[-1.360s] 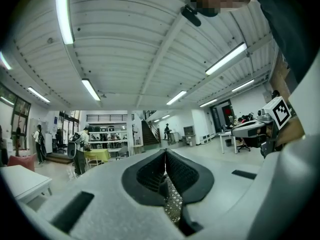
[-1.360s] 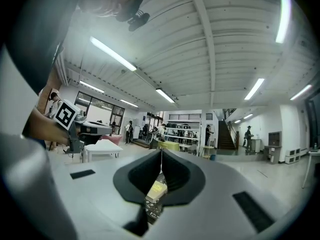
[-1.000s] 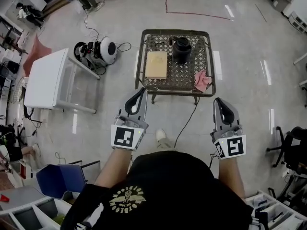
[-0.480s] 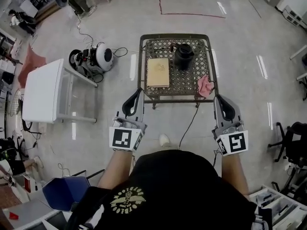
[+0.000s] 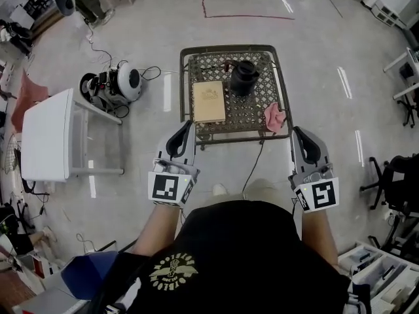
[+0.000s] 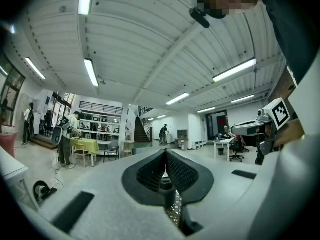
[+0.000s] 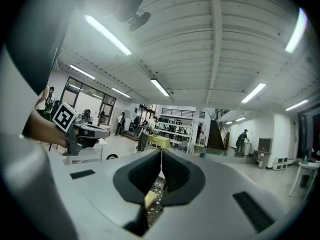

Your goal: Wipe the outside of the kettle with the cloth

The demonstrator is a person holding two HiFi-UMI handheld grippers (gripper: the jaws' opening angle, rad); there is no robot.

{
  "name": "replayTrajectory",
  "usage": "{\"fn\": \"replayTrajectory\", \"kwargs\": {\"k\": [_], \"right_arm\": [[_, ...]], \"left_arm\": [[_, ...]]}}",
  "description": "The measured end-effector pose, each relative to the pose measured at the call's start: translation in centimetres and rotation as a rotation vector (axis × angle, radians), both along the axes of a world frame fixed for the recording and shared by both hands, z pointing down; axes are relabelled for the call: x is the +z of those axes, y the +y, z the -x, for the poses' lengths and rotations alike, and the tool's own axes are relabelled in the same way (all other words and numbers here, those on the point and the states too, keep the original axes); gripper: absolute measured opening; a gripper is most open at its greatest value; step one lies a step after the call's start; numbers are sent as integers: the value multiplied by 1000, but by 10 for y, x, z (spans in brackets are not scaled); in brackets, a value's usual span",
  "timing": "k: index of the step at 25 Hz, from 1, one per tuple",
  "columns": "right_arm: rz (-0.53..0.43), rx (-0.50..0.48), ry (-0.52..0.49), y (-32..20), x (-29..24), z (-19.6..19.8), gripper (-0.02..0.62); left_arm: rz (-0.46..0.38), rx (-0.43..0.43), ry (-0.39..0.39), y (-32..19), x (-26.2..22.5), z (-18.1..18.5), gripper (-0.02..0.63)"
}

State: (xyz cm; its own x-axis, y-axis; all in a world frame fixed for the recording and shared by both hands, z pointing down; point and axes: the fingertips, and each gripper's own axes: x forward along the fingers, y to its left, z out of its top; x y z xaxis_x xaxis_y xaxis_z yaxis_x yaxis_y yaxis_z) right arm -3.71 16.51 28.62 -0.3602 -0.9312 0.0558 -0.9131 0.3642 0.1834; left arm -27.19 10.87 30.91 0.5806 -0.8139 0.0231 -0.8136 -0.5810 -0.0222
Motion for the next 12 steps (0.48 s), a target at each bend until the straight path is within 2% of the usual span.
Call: {"fn": "replayTrajectory", "kwargs": {"k": [4, 12], "right_arm": [[10, 14, -6, -4, 4, -11, 12], [13, -1, -51, -34, 19, -37, 12]], "left_arm": [[9, 32, -11, -8, 7, -13, 9], [25, 36, -41, -35, 19, -38, 9]]}}
